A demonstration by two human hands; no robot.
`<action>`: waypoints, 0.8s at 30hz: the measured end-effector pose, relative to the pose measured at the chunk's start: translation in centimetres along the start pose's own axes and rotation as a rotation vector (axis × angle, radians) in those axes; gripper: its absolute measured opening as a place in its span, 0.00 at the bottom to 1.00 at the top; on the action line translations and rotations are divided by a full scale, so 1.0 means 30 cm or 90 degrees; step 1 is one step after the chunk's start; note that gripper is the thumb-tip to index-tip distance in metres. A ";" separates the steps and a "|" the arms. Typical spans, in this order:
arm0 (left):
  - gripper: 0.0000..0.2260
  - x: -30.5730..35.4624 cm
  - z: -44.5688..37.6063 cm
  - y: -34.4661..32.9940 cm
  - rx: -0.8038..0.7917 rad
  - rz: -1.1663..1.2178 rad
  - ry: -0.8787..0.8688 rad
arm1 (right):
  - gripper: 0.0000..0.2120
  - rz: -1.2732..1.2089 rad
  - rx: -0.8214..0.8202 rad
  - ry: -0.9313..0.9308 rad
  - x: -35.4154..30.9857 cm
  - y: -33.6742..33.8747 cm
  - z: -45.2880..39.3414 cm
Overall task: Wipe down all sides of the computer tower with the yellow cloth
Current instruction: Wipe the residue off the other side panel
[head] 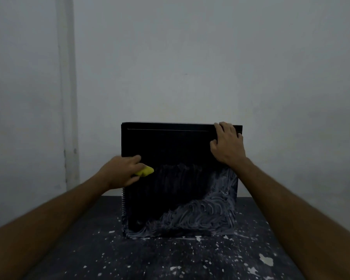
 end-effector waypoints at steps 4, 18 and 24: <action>0.16 -0.030 0.018 0.049 0.106 0.102 0.275 | 0.30 0.003 -0.004 -0.005 0.002 -0.005 -0.004; 0.19 0.093 -0.111 0.013 0.044 0.046 0.083 | 0.34 -0.015 0.000 -0.007 0.003 -0.014 0.002; 0.15 0.129 -0.146 -0.005 0.016 0.035 0.018 | 0.31 -0.007 -0.004 -0.002 0.005 -0.015 0.001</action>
Point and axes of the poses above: each hand's wrist, its own z-axis away from the middle knuckle, its own y-axis out of the back of the hand, x = y × z, the point moved 2 cm from there along -z, towards the middle knuckle, and after that the axes turned 2 degrees about -z, right-handed, at the moved point
